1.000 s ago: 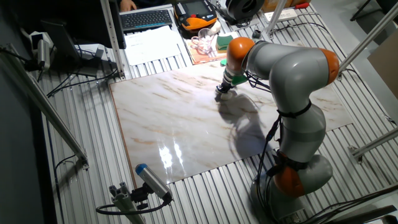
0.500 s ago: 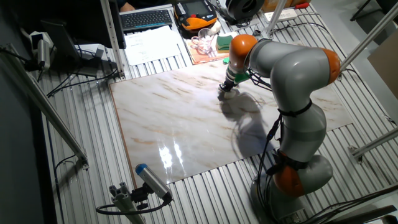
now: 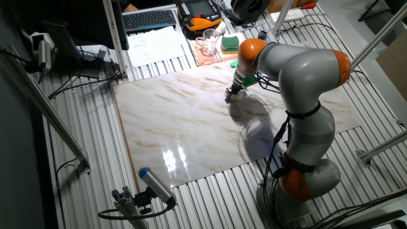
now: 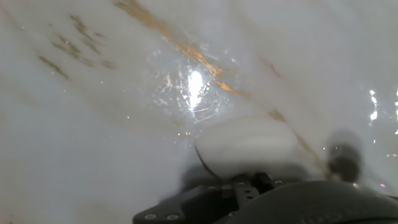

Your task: Clean the tabletop with a sponge

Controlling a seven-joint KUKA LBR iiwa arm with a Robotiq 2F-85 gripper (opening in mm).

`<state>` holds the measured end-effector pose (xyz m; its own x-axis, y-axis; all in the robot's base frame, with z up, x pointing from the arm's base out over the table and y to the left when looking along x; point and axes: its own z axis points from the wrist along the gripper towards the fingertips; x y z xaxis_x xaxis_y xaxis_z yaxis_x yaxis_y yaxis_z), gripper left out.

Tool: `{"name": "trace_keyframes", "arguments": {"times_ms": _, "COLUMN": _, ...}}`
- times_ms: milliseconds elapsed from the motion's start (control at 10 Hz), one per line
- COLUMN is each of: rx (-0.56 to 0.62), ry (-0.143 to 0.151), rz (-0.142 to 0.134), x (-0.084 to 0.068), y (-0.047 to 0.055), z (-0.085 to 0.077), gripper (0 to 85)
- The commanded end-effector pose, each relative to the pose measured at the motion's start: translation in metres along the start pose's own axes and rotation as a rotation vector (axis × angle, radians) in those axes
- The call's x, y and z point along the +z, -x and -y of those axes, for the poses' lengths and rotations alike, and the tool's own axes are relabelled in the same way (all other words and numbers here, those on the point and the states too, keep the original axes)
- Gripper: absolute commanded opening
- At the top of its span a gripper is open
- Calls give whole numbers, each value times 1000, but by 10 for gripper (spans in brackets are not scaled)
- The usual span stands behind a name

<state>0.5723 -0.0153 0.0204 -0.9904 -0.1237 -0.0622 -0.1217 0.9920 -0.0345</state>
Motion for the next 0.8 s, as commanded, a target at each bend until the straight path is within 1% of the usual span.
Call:
{"name": "trace_keyframes", "arguments": {"times_ms": 0, "rx": -2, "ry": -4, "rz": -6, "x": 2, "y": -1, "z": 4, "gripper": 0}}
{"name": "trace_keyframes", "arguments": {"times_ms": 200, "rx": -4, "ry": -10, "rz": 0, "x": 1, "y": 1, "z": 9, "gripper": 0}}
{"name": "trace_keyframes", "arguments": {"times_ms": 500, "rx": -25, "ry": -4, "rz": -1, "x": -6, "y": 2, "z": 24, "gripper": 0}}
{"name": "trace_keyframes", "arguments": {"times_ms": 700, "rx": -31, "ry": -2, "rz": 2, "x": -7, "y": 3, "z": 28, "gripper": 0}}
